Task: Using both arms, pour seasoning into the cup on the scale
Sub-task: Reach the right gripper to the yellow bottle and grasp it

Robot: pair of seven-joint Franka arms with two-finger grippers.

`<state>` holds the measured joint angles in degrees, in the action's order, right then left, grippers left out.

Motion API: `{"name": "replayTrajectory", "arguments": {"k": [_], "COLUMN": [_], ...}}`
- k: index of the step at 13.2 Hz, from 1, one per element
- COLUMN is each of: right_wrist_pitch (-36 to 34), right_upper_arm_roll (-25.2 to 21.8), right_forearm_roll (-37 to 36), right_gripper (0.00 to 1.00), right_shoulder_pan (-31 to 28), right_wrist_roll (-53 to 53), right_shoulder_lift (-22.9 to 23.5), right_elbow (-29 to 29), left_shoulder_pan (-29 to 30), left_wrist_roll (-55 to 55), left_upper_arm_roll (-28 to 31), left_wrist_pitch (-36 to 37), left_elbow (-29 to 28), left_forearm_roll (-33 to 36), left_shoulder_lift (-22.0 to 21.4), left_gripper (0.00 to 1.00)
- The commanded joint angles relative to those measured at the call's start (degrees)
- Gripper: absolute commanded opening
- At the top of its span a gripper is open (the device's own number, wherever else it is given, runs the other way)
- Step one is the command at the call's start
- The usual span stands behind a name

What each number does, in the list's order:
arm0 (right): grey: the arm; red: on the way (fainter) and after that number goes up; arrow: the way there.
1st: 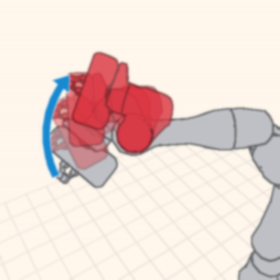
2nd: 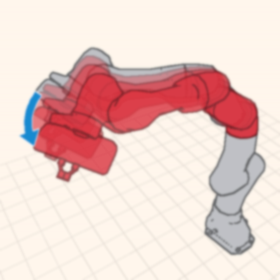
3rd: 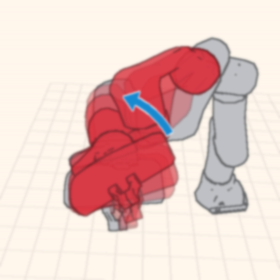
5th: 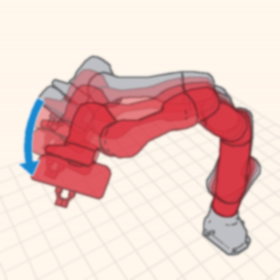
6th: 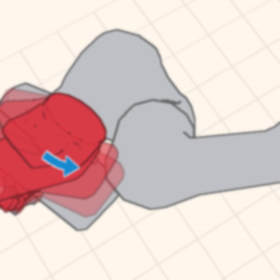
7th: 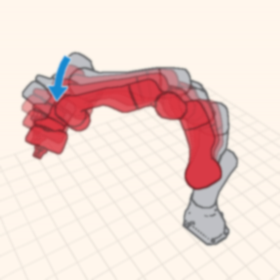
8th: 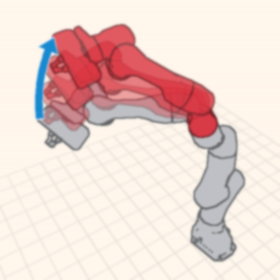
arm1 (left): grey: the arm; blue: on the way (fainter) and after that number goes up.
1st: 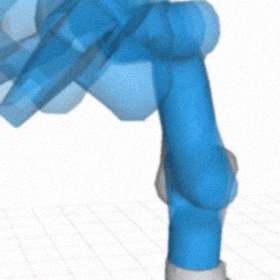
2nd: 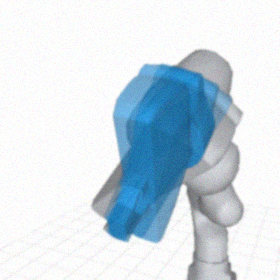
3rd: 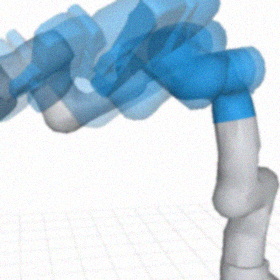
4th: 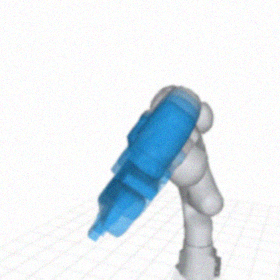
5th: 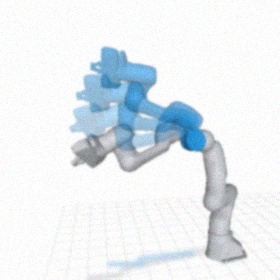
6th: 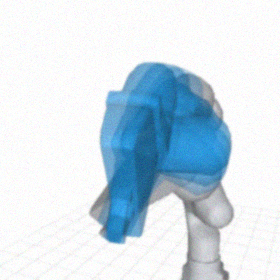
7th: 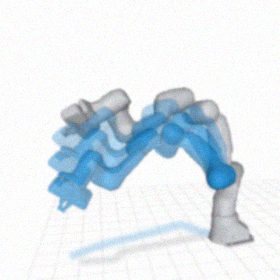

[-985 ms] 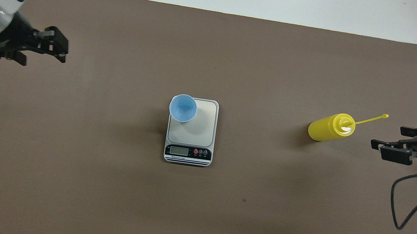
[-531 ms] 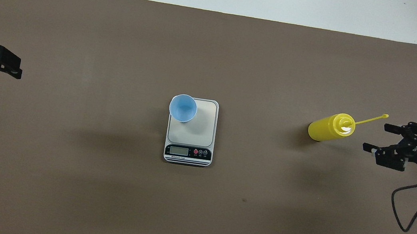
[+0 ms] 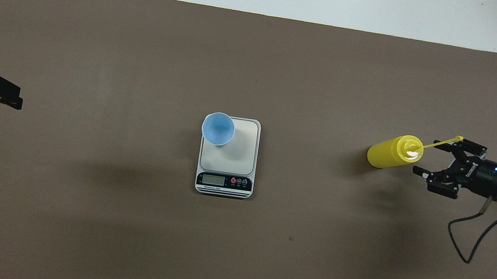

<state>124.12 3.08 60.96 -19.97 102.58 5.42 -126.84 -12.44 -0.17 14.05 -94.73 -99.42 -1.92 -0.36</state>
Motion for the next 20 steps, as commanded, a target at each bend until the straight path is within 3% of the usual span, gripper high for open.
{"name": "replayTrajectory", "arguments": {"k": [1, 6, 8, 12, 17, 19, 20], "right_wrist_pitch": [1.12, -1.68, -1.96, -1.78, -1.78, -1.69, -1.52], "right_upper_arm_roll": [0.26, 0.52, 0.52, 0.7, 0.7, 0.7, 0.7], "right_forearm_roll": [6.86, 17.5, 19.02, 20.24, 20.6, 20.69, 20.6], "right_gripper": [1.0, 1.0, 1.0, 1.0, 0.98, 0.71, 0.63], "right_shoulder_pan": [0.19, 1.07, 1.16, 3.01, 3.09, 3.09, 3.36], "right_wrist_roll": [8.31, 19.65, 21.43, 21.43, 21.35, 21.35, 21.17], "right_shoulder_lift": [1.52, 9.6, 9.96, 9.96, 10.05, 10.23, 10.23], "right_elbow": [-1.91, -1.3, -1.3, -1.22, -0.69, -0.08, 0.19], "left_shoulder_pan": [0.4, 2.33, 2.33, 2.33, 2.24, 2.33, 2.33], "left_wrist_roll": [1.05, 1.05, 1.05, 0.96, 0.78, 1.13, 1.05], "left_upper_arm_roll": [-0.17, -0.78, -0.78, -3.67, -3.95, -4.21, -4.21], "left_wrist_pitch": [-2.04, -2.22, -2.39, -2.13, -2.04, -2.22, -2.22], "left_elbow": [-3.76, -3.85, -3.15, -0.87, -0.77, -0.95, -1.04], "left_forearm_roll": [-0.45, -0.28, 0.08, 4.98, 5.09, 5.0, 5.0], "left_shoulder_lift": [-2.45, -2.37, -2.37, -2.37, -4.82, -5.09, -5.18], "left_gripper": [0.9, 0.96, 1.0, 1.0, 1.0, 1.0, 1.0]}}
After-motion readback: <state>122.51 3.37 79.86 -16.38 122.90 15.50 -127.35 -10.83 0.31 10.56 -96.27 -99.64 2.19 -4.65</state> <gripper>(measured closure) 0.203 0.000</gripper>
